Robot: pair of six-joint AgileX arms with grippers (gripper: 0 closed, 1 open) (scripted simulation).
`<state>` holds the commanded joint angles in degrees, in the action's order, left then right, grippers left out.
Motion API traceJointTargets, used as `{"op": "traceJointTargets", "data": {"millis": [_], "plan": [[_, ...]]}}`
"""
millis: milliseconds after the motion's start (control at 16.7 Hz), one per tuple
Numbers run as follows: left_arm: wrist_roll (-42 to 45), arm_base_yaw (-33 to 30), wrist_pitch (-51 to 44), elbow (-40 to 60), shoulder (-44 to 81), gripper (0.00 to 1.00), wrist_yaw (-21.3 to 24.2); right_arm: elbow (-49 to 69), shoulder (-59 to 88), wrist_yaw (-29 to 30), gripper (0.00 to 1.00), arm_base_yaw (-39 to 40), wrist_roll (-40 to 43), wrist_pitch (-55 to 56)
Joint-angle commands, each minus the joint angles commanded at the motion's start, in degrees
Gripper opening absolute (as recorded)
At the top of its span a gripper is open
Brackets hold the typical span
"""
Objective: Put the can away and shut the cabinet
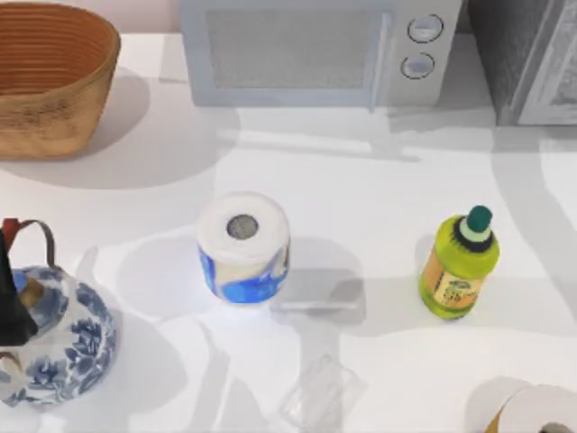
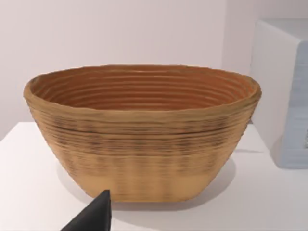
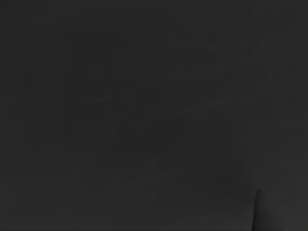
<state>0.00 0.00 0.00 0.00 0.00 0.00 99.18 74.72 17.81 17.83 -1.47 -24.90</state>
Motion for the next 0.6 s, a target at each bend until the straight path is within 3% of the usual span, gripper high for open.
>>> {"op": "traceJointTargets", "data": {"millis": [240,600], "plan": [[0.0,0.0,0.0,0.0,0.0,1.0,0.0,-0.18,-0.24,7.03,1.0,7.08,0.49,-0.29],[0.0,0.0,0.0,0.0,0.0,1.0,0.0,0.35,-1.26,8.15,1.0,6.16,1.11,-0.55]]}}
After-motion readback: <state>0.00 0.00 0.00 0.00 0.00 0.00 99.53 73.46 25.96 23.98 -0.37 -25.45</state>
